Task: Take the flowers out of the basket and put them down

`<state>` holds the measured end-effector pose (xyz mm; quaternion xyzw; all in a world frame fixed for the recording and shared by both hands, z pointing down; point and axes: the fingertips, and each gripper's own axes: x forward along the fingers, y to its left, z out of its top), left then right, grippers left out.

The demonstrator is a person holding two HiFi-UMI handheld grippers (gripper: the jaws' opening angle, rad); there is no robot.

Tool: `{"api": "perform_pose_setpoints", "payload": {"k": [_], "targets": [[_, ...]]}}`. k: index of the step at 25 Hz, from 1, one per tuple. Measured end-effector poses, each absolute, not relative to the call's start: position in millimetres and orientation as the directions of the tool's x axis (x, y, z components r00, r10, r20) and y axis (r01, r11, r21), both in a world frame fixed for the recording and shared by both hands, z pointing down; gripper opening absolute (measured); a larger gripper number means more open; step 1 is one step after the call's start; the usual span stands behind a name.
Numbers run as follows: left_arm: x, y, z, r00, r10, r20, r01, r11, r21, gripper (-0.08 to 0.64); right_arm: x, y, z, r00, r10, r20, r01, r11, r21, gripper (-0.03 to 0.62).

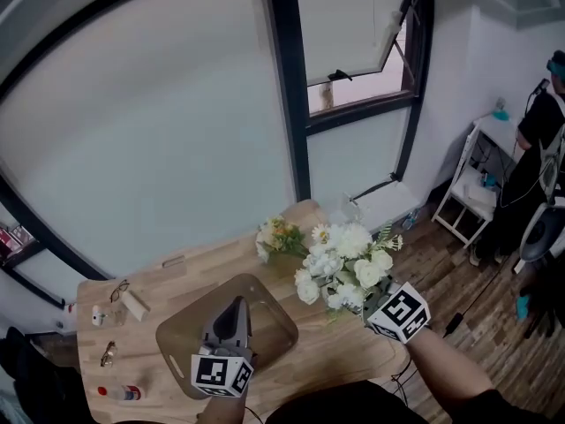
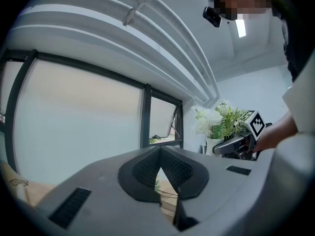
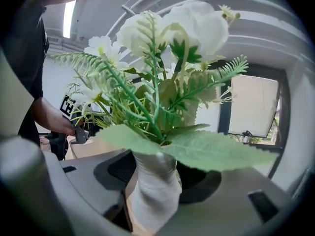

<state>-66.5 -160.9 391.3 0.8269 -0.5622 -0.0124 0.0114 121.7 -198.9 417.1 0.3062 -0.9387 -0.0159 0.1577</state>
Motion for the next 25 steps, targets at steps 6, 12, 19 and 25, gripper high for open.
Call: {"api": "perform_pose_setpoints", "payload": {"k": [6, 12, 19, 25], "targets": [[-58, -163, 405, 0.364, -0.931, 0.004, -0.930, -0.363, 0.063, 0.003, 128, -202, 435, -0.758, -0.587, 0.284, -0.578, 0.807, 0.125, 0.273], [-57, -168, 410, 0.352, -0.936, 0.020, -0.935, -0.351, 0.039, 0.003, 125, -205, 455, -0.777, -0.556, 0.295, -0.551, 0.828, 0.107, 0.273], [-67, -166, 417, 0.320, -0.946, 0.042, -0.947, -0.319, 0.044, 0.003, 116, -205, 478, -0.793, -0.524, 0.310, -0.523, 0.847, 0.092, 0.273], [-66, -167, 429, 0.309, -0.949, 0.063, -0.950, -0.305, 0.062, 0.003, 119, -207, 498, -0.785, -0.526, 0.327, -0.529, 0.844, 0.086, 0.273]]}}
